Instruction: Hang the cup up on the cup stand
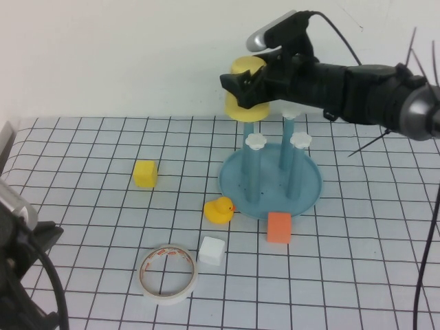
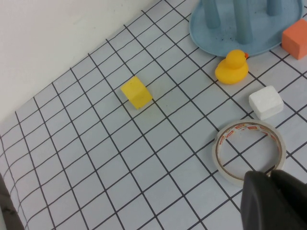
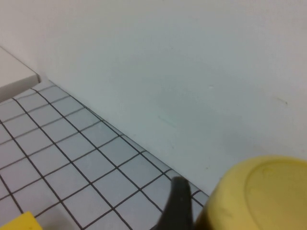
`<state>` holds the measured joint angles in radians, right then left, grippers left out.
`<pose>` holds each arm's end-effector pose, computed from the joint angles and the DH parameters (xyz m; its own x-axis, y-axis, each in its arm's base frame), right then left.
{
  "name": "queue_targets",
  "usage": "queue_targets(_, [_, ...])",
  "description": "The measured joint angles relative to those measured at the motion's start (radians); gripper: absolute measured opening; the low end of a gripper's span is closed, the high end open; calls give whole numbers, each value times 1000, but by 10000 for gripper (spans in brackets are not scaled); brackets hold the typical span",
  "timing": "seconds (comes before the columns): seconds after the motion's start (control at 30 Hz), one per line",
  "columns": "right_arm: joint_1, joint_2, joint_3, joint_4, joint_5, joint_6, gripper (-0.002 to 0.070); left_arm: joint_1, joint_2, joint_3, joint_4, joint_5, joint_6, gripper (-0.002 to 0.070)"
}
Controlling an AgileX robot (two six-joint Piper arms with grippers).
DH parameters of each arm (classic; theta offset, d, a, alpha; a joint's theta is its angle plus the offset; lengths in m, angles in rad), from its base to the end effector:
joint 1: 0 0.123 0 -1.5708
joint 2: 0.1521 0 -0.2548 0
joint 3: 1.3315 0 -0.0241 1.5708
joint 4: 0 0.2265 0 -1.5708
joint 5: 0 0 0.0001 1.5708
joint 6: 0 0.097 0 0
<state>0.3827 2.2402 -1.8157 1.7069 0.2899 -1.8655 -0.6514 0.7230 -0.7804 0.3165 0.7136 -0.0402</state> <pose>0.4509 0.2112 0.2171 -0.1755 -0.2279 -0.9577 -0.6436 0.7627 -0.0636 0.1222 -0.0683 0.3258 -0.3116 0.4852 -0.8170 0.5284 0.8031 0.2754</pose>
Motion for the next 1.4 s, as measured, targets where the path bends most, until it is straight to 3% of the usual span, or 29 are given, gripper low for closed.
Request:
queue_targets(0.3, [70,0,0,17,-239,0,586,0,0,0,4,0,-1,-2])
queue_targets(0.63, [71,0,0,21,-185,2,586,0,0,0,10,16,-7,-2])
queue_targets(0.83, [71,0,0,21,-179,87,587,0,0,0,12,35,-7,-1])
queue_targets(1.07, [71,0,0,21,-178,125,673,0,0,0,12,45,-7,-1])
queue_targets(1.4, [71,-13,0,21,-184,149,683,0,-6,0,43,67,-28,-1])
